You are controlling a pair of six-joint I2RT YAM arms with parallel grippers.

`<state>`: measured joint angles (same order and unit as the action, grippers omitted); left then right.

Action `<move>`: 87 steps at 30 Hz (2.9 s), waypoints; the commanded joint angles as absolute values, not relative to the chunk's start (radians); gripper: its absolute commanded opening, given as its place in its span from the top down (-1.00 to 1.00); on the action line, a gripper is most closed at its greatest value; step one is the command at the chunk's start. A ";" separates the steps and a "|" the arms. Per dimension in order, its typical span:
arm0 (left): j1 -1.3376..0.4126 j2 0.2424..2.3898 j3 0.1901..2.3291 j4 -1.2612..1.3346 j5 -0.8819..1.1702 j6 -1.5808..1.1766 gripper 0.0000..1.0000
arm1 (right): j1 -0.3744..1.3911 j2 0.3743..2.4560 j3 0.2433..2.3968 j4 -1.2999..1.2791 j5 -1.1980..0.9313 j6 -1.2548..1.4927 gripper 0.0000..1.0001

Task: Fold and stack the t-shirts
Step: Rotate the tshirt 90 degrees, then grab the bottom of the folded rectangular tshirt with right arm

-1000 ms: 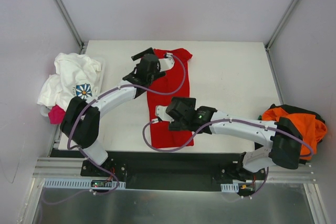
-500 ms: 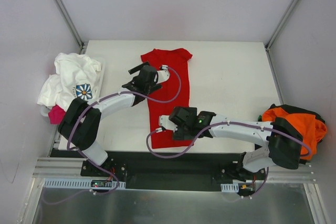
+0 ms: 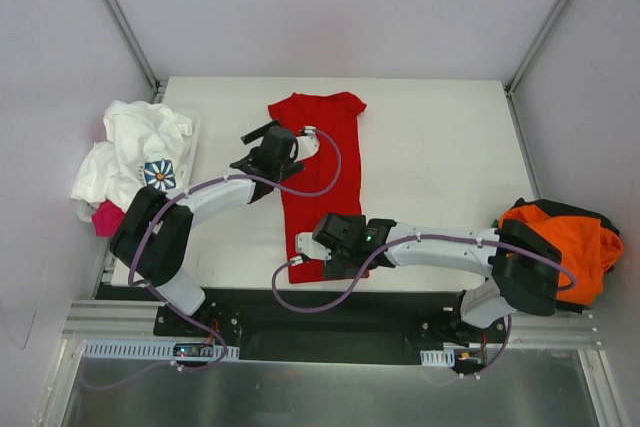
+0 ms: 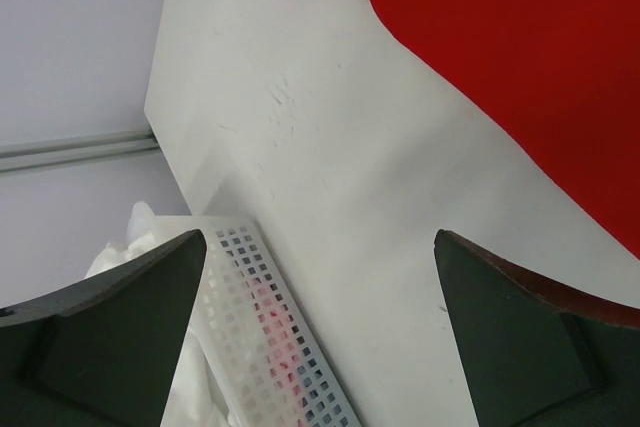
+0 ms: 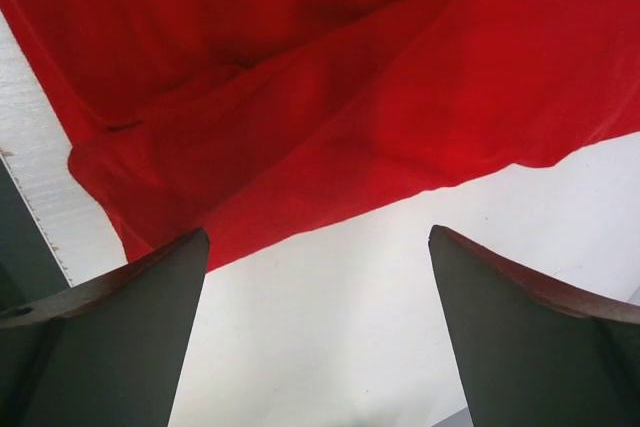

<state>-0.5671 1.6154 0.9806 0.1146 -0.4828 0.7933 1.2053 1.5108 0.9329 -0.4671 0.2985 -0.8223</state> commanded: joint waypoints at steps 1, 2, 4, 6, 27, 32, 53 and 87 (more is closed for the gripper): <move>-0.546 1.600 0.965 0.132 -0.485 0.770 -0.99 | 1.224 1.534 0.988 -0.459 0.281 -0.808 -0.93; -0.543 1.600 0.965 0.132 -0.482 0.769 -0.98 | 1.230 1.539 0.994 -0.459 0.281 -0.810 -0.93; -0.534 1.601 0.960 0.135 -0.479 0.769 -0.99 | 1.238 1.554 1.014 -0.462 0.284 -0.810 -0.93; -0.523 1.603 0.956 0.138 -0.474 0.769 -0.99 | 1.247 1.568 1.029 -0.469 0.285 -0.813 -0.93; -0.460 1.637 0.960 0.201 -0.469 0.795 -0.99 | 1.382 1.635 1.178 -0.520 0.284 -0.827 -0.93; -0.442 1.629 0.965 0.207 -0.466 0.801 -0.99 | 1.428 1.595 1.186 -0.578 0.299 -0.801 -0.93; -0.434 1.637 0.936 0.209 -0.466 0.795 -0.99 | 1.443 1.598 1.062 -0.509 0.227 -0.805 -0.93; -0.433 1.663 0.879 0.267 -0.448 0.793 -0.99 | 1.322 1.704 1.051 -0.457 0.104 -0.877 -0.93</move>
<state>-0.4431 1.6634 0.8944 0.2367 -0.4717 0.8005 1.3365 1.6882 1.0492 -0.4732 0.1467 -0.8581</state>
